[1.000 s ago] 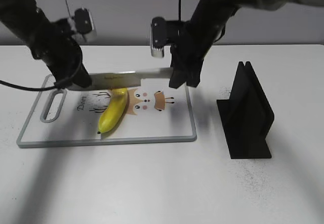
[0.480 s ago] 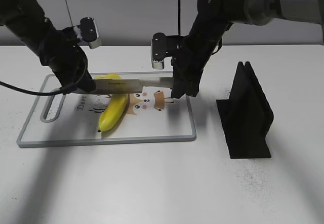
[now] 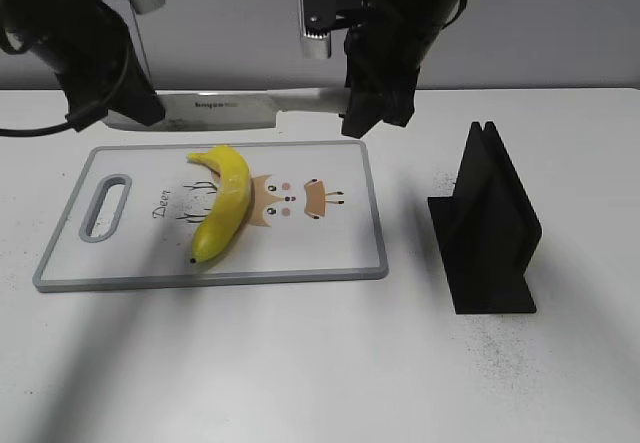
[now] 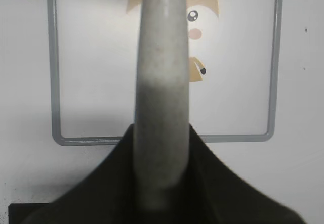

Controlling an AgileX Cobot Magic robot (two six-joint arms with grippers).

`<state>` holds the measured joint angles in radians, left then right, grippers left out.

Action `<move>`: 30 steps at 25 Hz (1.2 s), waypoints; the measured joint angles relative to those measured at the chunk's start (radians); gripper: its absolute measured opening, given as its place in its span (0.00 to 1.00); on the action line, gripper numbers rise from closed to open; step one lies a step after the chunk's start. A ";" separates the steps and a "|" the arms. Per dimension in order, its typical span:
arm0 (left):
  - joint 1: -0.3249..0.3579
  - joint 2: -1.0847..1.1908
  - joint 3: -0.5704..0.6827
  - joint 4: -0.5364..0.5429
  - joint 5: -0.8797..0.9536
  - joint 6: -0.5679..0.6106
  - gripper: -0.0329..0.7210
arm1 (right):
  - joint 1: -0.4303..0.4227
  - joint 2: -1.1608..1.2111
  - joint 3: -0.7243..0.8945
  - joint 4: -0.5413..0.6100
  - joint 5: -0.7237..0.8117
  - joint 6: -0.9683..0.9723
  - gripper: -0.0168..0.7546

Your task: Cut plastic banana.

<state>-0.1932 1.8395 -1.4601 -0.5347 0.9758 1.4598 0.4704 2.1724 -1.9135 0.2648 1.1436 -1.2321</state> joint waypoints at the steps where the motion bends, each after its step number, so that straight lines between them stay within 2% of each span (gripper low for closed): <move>1: 0.000 -0.022 0.000 0.000 0.016 -0.002 0.05 | 0.000 -0.013 -0.007 -0.001 0.014 0.000 0.23; 9: 0.000 -0.084 0.000 -0.005 0.033 -0.010 0.05 | 0.000 -0.049 -0.038 -0.006 0.044 0.000 0.23; 11: 0.000 -0.084 0.000 -0.009 0.025 -0.015 0.09 | 0.000 -0.049 -0.038 -0.007 0.044 0.000 0.23; 13: 0.002 -0.084 0.000 -0.015 0.014 -0.022 0.21 | 0.000 -0.049 -0.038 -0.009 0.052 0.005 0.23; 18: 0.004 -0.084 -0.001 -0.068 -0.014 -0.026 0.73 | 0.000 -0.049 -0.038 -0.031 0.069 0.005 0.23; 21: 0.004 -0.087 -0.001 -0.090 -0.038 -0.056 0.85 | 0.000 -0.049 -0.038 -0.035 0.070 0.023 0.23; 23: 0.004 -0.104 -0.002 -0.089 -0.047 -0.119 0.85 | 0.000 -0.049 -0.038 -0.050 0.071 0.114 0.23; 26: 0.007 -0.147 -0.010 -0.044 -0.065 -0.288 0.85 | 0.000 -0.049 -0.046 -0.070 0.073 0.347 0.23; 30: 0.007 -0.211 -0.010 0.094 -0.056 -0.604 0.83 | 0.000 -0.054 -0.092 -0.088 0.077 0.646 0.23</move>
<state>-0.1859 1.6285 -1.4704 -0.4407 0.9194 0.8558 0.4704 2.1181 -2.0056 0.1767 1.2204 -0.5857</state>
